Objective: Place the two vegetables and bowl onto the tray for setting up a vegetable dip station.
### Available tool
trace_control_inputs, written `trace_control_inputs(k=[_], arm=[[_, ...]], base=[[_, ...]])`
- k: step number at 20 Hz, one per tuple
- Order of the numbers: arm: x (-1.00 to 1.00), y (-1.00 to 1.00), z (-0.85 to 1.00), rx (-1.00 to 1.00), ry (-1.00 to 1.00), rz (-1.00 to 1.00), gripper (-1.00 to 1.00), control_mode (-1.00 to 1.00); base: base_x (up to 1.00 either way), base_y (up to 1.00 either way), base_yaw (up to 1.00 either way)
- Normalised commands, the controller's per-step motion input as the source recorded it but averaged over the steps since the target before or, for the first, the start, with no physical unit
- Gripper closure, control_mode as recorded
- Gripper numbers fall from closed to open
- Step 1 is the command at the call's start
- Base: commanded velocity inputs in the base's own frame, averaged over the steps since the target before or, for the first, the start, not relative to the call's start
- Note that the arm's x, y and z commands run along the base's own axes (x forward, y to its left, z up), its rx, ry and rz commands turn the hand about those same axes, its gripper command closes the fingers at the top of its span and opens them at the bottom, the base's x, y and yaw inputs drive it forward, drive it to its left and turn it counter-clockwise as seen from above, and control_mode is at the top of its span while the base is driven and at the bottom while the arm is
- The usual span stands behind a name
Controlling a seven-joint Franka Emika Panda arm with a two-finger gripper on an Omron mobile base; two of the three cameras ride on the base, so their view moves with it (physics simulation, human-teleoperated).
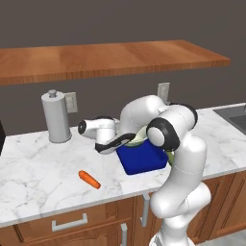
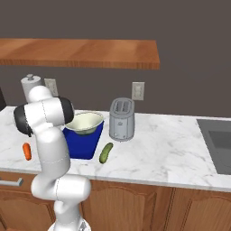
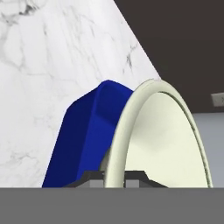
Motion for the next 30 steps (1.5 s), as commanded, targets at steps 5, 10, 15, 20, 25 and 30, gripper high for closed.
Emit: trace_control_inputs(k=[5, 10, 15, 20, 25, 30], arm=[[-0.08, 0.00, -0.09, 0.02, 0.00, 0.00, 1.00, -1.00], [-0.09, 0.00, -0.10, 0.03, 0.00, 0.00, 1.00, -1.00], [-0.05, 0.02, -0.08, 0.06, 0.00, 0.00, 1.00, -1.00], [-0.03, 0.04, -0.03, 0.07, 0.00, 0.00, -1.00, -1.00], [-0.01, 0.00, 0.00, 0.04, 0.00, 0.00, -1.00, -1.00], [-0.03, 0.00, 0.04, 0.05, -0.01, -0.01, -1.00, -1.00]], base=[[0.00, 0.00, 0.00], [0.00, 0.00, 0.00], [0.00, 0.00, 0.00], [0.00, 0.00, 0.00], [0.00, 0.00, 0.00], [0.00, 0.00, 0.00]])
